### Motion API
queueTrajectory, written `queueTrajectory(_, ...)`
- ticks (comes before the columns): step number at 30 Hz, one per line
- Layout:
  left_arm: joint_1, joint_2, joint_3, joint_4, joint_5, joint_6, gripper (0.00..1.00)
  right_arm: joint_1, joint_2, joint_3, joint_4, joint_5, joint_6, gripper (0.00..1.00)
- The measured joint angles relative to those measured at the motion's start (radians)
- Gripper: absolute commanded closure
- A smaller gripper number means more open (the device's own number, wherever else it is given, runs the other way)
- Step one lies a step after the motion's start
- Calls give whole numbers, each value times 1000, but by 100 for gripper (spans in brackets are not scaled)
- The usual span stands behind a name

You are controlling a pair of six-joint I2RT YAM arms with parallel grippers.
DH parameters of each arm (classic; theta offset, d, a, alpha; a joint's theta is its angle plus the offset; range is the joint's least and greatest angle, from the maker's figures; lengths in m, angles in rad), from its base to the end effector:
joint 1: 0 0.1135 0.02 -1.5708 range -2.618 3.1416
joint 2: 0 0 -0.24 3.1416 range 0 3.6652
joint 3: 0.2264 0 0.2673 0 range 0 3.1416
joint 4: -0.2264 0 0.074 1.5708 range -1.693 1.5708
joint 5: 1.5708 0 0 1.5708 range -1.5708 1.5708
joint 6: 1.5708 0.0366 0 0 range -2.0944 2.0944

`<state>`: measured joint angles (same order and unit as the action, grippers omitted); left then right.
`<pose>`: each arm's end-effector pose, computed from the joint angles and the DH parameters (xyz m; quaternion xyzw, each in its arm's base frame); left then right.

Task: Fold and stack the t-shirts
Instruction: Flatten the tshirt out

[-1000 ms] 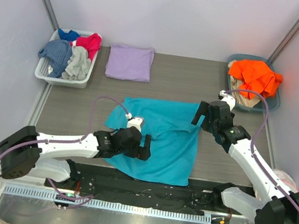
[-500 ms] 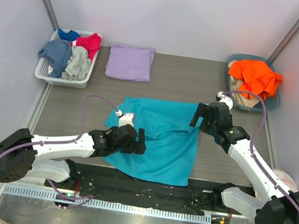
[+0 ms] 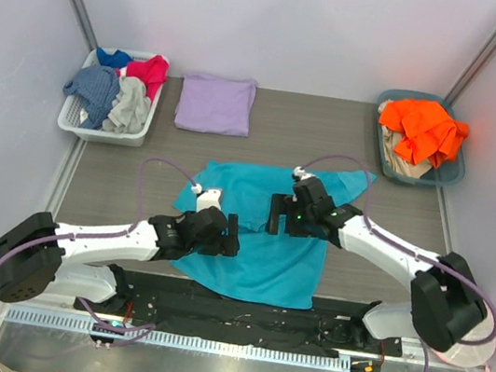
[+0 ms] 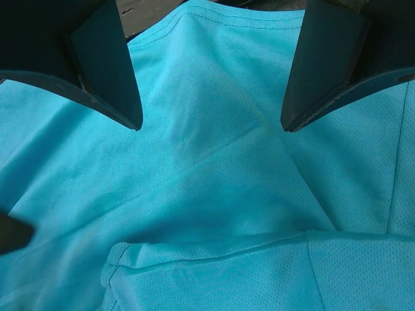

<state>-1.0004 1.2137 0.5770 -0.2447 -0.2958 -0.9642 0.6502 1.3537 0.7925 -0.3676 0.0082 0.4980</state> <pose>0.1443 -0.2051 0.1476 -0.0329 0.9317 -0.2010 0.3009 0.2286 0.1735 0.1715 -0.0708 0.9463 0.1681 0.2670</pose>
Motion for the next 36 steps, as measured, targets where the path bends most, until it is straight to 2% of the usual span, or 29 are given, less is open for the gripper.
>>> queueTrajectory(8, 0, -40, -15, -22, -2, 0, 15, 95, 132, 39, 90, -51, 37, 18)
queueTrajectory(15, 0, -82, -48, -39, -10, -6, 16, 111, 186, 51, 161, -64, 62, 35)
queueTrajectory(20, 0, -95, -54, -49, -11, -8, 16, 115, 234, 51, 193, -72, 70, 40)
queueTrajectory(31, 0, -116, -64, -60, -12, -23, 16, 122, 289, 60, 240, -82, 81, 59)
queueTrajectory(32, 0, -116, -66, -61, -12, -24, 16, 122, 290, 62, 241, -82, 81, 63)
queueTrajectory(33, 0, -116, -67, -61, -12, -24, 16, 122, 290, 63, 241, -82, 81, 73)
queueTrajectory(35, 0, -117, -71, -61, -12, -24, 16, 123, 290, 67, 245, -84, 80, 85)
queueTrajectory(36, 0, -119, -72, -62, -12, -24, 16, 123, 290, 68, 248, -86, 80, 99)
